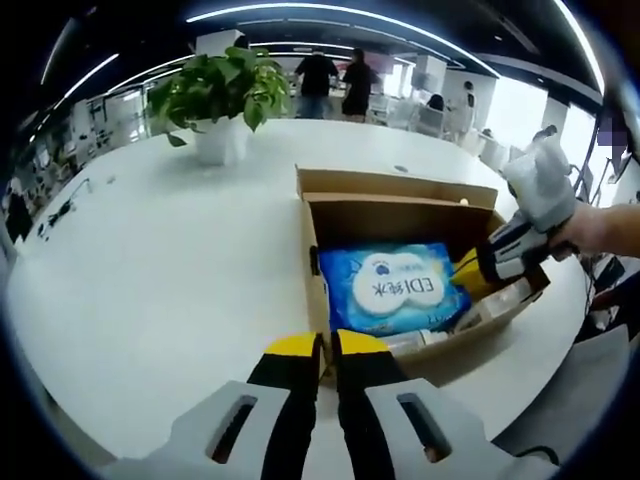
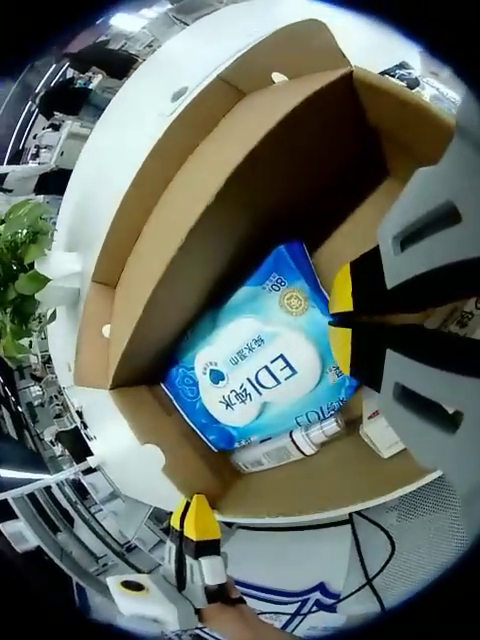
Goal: Operate the shoe box by opening the lid, removing the specified soft item, and placing it in the target area until the item is outside and the box remains undamaged.
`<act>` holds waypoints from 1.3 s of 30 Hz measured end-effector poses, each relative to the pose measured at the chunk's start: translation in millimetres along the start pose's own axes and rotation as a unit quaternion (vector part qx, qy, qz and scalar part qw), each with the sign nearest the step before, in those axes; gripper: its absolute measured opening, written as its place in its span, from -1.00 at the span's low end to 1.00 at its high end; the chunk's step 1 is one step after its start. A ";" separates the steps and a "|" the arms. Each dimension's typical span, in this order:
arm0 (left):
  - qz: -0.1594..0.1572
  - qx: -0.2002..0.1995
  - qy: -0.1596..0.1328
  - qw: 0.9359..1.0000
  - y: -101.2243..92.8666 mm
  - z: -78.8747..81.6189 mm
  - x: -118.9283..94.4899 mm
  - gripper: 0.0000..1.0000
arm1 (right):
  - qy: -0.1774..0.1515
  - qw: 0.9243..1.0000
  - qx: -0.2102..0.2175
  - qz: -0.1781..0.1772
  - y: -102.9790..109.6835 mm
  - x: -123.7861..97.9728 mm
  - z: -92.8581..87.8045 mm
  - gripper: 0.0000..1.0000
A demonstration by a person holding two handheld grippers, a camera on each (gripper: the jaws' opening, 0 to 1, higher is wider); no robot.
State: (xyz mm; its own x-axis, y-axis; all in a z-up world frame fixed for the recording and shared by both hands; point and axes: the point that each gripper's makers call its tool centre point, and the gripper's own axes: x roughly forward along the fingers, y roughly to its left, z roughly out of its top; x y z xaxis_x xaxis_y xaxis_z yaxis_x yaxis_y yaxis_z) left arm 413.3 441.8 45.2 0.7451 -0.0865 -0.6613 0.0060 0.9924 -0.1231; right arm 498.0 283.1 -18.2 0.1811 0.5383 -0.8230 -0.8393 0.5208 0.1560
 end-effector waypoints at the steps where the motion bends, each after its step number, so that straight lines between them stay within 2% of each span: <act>1: 0.000 0.001 0.001 1.000 0.0 0.0 0.1 -0.95 | 0.000 1.000 0.005 -0.001 -1.2 -0.6 -0.1 -1.00; 18: 0.007 0.037 0.029 0.999 -1.4 0.5 1.2 -0.94 | 0.005 1.000 0.013 -0.027 -26.6 -17.3 -14.2 -1.00; 23: 0.007 0.062 0.040 0.997 -4.5 2.9 0.7 -0.93 | 0.006 0.999 0.017 -0.028 -28.5 -19.3 -15.8 -1.00; 26: 0.013 0.076 0.035 0.996 -4.7 10.7 -1.3 -0.94 | 0.004 0.999 0.016 -0.029 -28.6 -19.7 -15.6 -1.00; 30: 0.000 0.075 0.015 0.997 -13.2 28.4 -3.3 -0.92 | 0.004 0.999 0.019 -0.027 -28.5 -19.7 -15.4 -1.00; 32: -0.005 0.089 0.010 0.996 -19.6 36.1 -1.0 -0.91 | 0.004 0.999 0.019 -0.027 -28.6 -19.4 -15.4 -1.00; 39: -0.030 0.120 0.033 0.992 -39.0 37.1 23.1 -0.85 | 0.003 0.999 0.020 -0.025 -28.1 -19.9 -15.4 -1.00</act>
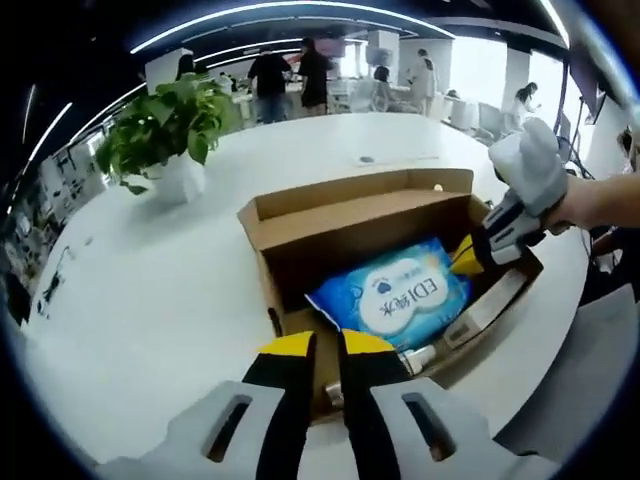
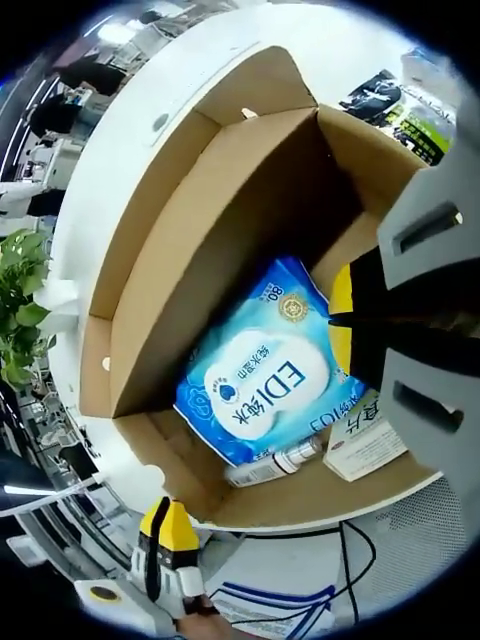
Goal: Operate the shoe box by opening the lid, removing the specified soft item, and placing it in the target area until the item is outside and the box remains undamaged.
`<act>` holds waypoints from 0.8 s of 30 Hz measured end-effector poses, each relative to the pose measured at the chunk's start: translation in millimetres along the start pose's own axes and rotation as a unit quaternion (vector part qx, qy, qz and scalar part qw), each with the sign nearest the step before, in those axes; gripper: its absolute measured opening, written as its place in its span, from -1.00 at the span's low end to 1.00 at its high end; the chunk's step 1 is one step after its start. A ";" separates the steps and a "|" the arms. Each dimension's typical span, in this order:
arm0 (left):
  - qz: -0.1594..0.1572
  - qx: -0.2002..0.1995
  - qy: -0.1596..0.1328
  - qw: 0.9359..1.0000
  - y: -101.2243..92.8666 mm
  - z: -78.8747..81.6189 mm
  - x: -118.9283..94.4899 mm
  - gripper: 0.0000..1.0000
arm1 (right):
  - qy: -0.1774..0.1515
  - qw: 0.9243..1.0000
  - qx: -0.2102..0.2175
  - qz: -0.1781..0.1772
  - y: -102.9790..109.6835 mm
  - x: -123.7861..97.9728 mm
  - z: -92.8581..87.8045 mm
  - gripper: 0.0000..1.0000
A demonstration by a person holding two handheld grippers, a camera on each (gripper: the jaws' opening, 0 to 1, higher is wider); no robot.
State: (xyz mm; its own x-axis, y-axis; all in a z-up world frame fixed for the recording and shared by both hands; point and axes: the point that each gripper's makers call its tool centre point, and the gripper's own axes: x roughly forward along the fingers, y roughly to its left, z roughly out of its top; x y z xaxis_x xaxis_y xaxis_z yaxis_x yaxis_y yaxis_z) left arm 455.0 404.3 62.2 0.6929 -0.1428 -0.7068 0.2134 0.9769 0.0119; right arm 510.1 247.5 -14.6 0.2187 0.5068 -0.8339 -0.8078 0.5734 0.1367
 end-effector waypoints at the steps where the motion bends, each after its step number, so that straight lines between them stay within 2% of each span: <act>1: -0.004 0.001 0.006 1.000 -2.3 -0.6 3.1 -0.84 | 0.000 1.000 0.000 0.000 -0.1 0.2 0.0 -1.00; 5: -0.020 0.004 0.029 0.999 -11.3 -4.2 17.5 -0.79 | 0.000 1.000 0.000 0.000 -0.6 0.7 0.1 -1.00; 10: -0.028 -0.002 0.057 0.998 -11.5 -11.9 37.7 -0.75 | 0.000 1.000 0.001 0.001 -0.7 1.0 0.2 -1.00; 15: -0.018 -0.006 0.091 0.996 -5.8 -22.5 49.2 -0.71 | 0.000 1.000 0.001 0.001 -0.5 0.7 0.2 -1.00; 24: -0.036 -0.020 0.130 0.991 -14.0 -36.9 65.8 -0.72 | -0.001 1.000 0.003 0.000 -0.1 0.4 0.3 -1.00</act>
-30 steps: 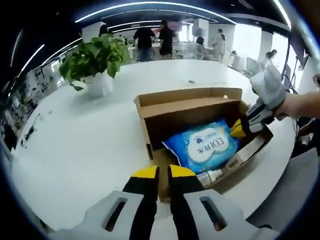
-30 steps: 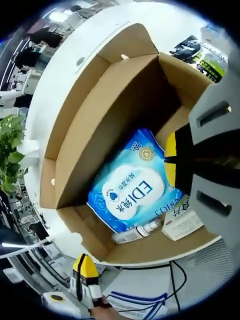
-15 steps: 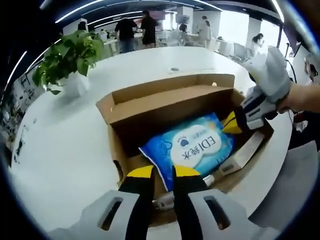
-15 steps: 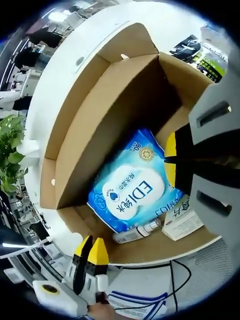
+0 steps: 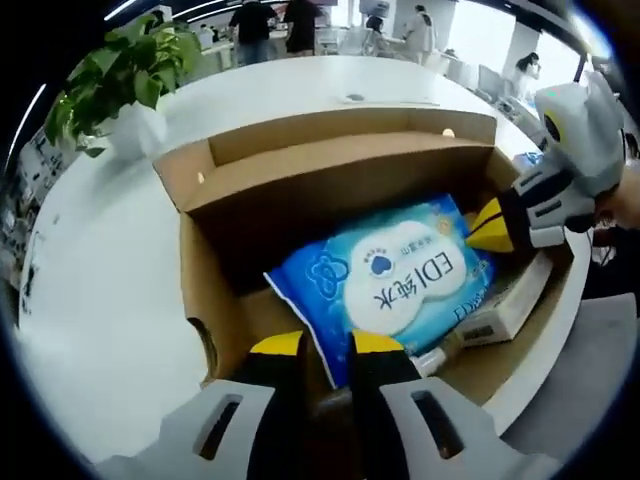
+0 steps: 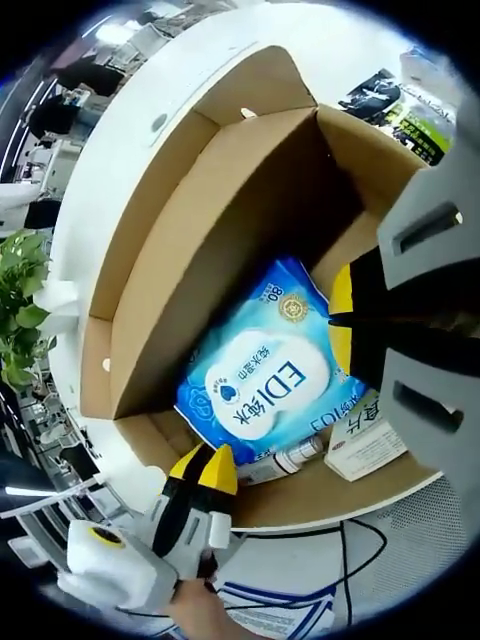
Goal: Operate the shoe box by opening the lid, removing the specified soft item, and placing it in the target area until the item is outside and the box remains undamaged.
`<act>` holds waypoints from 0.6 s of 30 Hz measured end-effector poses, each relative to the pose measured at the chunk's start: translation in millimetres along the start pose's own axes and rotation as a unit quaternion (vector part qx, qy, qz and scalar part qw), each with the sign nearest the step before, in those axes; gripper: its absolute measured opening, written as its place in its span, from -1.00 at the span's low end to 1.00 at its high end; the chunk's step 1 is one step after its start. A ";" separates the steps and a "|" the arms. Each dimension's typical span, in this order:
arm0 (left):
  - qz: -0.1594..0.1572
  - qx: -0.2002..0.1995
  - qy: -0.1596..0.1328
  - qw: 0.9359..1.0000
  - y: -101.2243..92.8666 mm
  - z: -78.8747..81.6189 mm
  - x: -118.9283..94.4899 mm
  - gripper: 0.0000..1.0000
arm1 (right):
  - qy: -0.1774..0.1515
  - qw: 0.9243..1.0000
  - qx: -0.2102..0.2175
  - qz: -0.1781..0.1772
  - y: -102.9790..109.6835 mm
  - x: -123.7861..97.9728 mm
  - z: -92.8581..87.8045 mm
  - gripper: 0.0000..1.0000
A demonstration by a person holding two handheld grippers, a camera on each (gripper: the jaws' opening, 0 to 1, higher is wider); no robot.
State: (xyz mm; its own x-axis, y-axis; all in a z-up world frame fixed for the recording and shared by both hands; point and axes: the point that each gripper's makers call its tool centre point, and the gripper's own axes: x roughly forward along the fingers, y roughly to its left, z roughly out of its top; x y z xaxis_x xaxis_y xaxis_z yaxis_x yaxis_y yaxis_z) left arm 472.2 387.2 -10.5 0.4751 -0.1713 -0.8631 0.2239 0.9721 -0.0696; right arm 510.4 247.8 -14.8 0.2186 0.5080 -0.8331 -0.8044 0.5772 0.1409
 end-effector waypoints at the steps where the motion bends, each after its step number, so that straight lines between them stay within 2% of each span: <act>1: -0.002 0.000 0.002 1.000 -1.4 -0.8 2.6 -0.72 | 0.000 1.000 0.000 0.000 0.0 0.0 0.0 -1.00; 2: 0.001 0.002 0.006 1.000 -1.5 -2.7 4.4 -0.67 | 0.000 1.000 0.001 0.000 0.1 0.2 0.1 -1.00; 7: 0.002 -0.002 0.014 1.000 3.2 -3.5 5.7 -0.78 | 0.009 1.000 0.006 0.004 0.8 1.1 -1.4 -1.00; 14: -0.002 -0.020 0.028 0.999 2.3 -5.3 9.0 -0.81 | 0.029 0.999 -0.034 0.005 3.1 3.1 -3.5 -1.00; 18: -0.003 -0.028 0.031 0.999 1.3 -5.4 7.8 -0.81 | 0.032 0.999 -0.038 -0.001 0.6 4.1 -4.2 -0.94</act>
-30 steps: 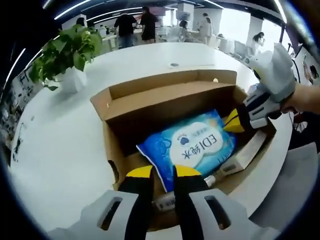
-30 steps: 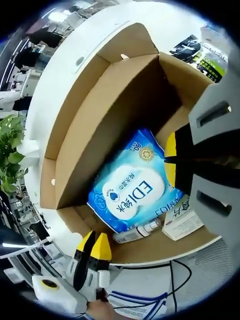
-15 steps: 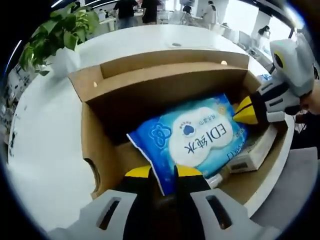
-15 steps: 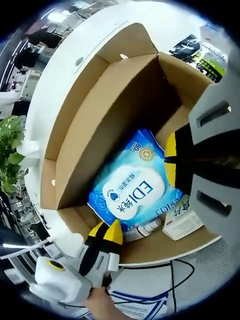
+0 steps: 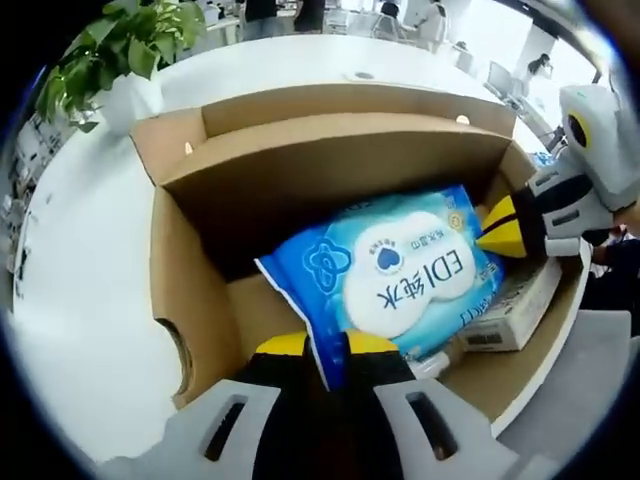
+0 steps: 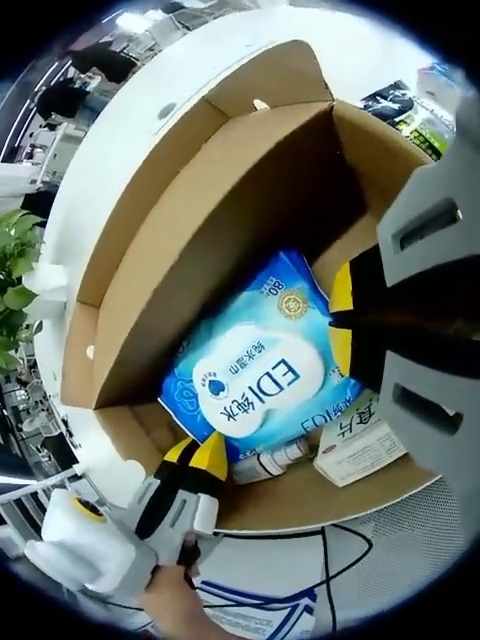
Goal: Operate the shoe box by opening the lid, removing the specified soft item, and placing it in the target area until the item is outside and the box remains undamaged.
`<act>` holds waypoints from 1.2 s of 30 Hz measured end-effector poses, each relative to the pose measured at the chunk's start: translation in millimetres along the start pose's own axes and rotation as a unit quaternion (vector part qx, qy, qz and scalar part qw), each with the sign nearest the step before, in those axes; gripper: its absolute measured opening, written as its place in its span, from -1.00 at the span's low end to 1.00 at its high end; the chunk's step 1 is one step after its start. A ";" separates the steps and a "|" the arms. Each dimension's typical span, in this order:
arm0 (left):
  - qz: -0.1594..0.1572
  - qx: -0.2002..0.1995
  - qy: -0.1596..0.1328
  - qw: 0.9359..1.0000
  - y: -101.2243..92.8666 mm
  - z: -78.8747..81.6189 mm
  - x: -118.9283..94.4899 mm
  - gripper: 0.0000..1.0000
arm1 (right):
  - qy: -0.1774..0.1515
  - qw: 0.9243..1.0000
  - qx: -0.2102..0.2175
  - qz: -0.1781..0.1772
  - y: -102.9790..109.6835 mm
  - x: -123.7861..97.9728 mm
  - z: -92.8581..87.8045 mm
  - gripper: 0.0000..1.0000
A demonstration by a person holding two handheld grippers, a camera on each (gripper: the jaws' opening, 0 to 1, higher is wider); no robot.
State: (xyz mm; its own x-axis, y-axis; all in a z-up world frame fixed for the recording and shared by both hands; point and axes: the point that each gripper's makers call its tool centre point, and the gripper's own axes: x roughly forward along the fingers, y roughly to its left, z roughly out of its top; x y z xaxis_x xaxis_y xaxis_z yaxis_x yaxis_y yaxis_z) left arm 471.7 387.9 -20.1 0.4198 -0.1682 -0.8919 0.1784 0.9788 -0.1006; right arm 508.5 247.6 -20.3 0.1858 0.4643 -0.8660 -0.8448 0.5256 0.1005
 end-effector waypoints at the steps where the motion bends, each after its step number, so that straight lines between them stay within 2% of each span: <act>1: 0.001 0.002 -0.002 1.000 0.0 0.5 -0.4 -0.80 | 0.000 1.000 -0.001 -0.007 -2.7 0.0 0.3 -0.87; 4: 0.011 0.013 -0.021 1.000 1.6 4.5 -3.8 -0.79 | 0.002 1.000 -0.006 -0.017 -7.3 -1.6 0.3 -0.76; 6: 0.011 0.004 -0.029 1.000 2.4 6.2 -3.6 -0.79 | 0.001 1.000 0.009 0.000 -4.7 -1.8 -0.2 -0.79; 9: 0.006 0.007 -0.024 1.000 0.4 5.3 -0.6 -0.76 | 0.004 1.000 0.024 0.008 -4.3 0.4 -1.0 -0.76; 17: -0.017 -0.020 -0.022 0.999 -3.6 2.9 3.8 -0.92 | 0.007 1.000 0.024 0.007 1.1 7.3 -0.7 -0.79; 24: -0.018 -0.017 -0.032 0.999 -8.8 4.0 4.1 -1.00 | -0.002 0.998 0.061 -0.004 -0.5 6.9 0.6 -0.94; 28: -0.016 -0.016 -0.034 0.999 -8.8 4.7 3.8 -1.00 | -0.006 0.998 0.062 -0.008 3.0 6.6 0.2 -1.00; 31: -0.015 -0.018 -0.034 0.999 -9.1 5.0 3.2 -1.00 | -0.007 0.999 0.046 -0.014 3.5 6.0 0.8 -1.00; 36: -0.016 -0.022 -0.039 0.999 -9.3 6.3 0.8 -1.00 | -0.014 0.998 0.061 -0.010 1.8 2.8 1.3 -1.00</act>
State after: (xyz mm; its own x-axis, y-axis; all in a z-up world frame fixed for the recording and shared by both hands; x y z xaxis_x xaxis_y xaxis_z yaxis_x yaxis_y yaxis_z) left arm 475.9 378.0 -17.1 0.4835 -0.2074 -0.8504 0.1550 0.9765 -0.1500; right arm 508.1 250.7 -22.0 0.2179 0.4715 -0.8545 -0.7734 0.6175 0.1435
